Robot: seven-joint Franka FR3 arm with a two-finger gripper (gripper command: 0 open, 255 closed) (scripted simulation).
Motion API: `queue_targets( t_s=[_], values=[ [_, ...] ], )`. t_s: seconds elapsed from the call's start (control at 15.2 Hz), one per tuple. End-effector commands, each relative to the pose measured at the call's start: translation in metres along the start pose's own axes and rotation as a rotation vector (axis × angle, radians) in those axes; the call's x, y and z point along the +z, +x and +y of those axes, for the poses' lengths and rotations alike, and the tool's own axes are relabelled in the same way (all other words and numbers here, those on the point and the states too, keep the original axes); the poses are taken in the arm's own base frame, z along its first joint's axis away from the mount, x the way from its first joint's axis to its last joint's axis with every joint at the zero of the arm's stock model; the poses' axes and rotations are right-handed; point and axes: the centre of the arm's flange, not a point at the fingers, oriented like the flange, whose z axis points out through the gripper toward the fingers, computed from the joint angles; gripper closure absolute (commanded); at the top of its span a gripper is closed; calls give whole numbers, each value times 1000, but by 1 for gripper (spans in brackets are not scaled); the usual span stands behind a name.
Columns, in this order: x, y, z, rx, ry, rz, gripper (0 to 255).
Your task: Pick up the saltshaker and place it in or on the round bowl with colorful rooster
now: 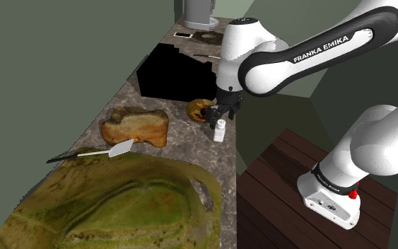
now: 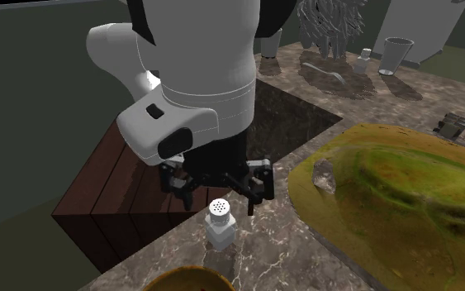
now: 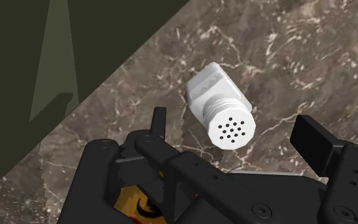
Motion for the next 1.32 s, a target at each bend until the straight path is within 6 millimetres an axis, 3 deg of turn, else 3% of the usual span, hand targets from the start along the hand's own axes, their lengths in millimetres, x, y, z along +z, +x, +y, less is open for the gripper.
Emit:
queue_targets(
  t_s=[0.0, 0.07, 0.66, 1.25],
  values=[
    [0, 0, 0, 0, 0, 0, 0],
    [0, 0, 0, 0, 0, 0, 255],
    [0, 0, 0, 0, 0, 0, 255],
    [-47, -1, -1, 0, 0, 0, 255]
  ],
)
